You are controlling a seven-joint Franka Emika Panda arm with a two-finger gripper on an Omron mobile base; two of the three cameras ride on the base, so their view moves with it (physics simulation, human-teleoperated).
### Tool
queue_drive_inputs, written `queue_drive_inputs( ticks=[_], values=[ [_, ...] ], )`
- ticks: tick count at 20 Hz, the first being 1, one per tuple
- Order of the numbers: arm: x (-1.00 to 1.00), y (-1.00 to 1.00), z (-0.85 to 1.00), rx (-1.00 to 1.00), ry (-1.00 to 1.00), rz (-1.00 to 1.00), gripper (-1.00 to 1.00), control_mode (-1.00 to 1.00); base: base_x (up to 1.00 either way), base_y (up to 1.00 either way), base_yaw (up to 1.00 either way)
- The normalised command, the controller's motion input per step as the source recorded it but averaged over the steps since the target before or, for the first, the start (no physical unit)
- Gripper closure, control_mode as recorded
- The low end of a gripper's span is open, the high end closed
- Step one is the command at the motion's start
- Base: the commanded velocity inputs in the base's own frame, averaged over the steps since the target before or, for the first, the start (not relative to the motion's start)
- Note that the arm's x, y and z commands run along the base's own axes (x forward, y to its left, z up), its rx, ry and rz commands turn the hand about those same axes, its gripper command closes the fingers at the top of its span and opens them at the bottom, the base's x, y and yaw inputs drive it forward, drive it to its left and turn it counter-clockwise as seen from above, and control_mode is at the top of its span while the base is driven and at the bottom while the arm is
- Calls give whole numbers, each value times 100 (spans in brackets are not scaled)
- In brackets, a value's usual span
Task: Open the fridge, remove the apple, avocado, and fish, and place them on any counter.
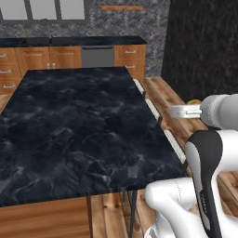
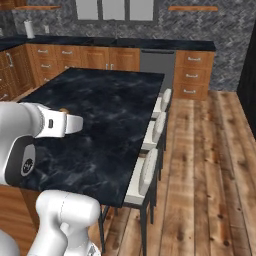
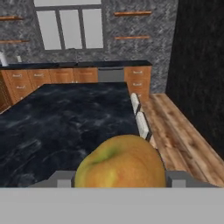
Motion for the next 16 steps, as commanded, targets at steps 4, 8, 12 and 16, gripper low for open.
queue_drive_inputs(
  ticks=[4,8,12,16],
  values=[
    [0,27,-46,0,49,0,100,-100,0,0,0],
    [19,23,-46,0,62,0,100,-100,0,0,0],
    [63,3,-61,2,68,3,100,-100,0,0,0],
    [85,0,-67,0,60,4,100,-100,0,0,0]
  ],
)
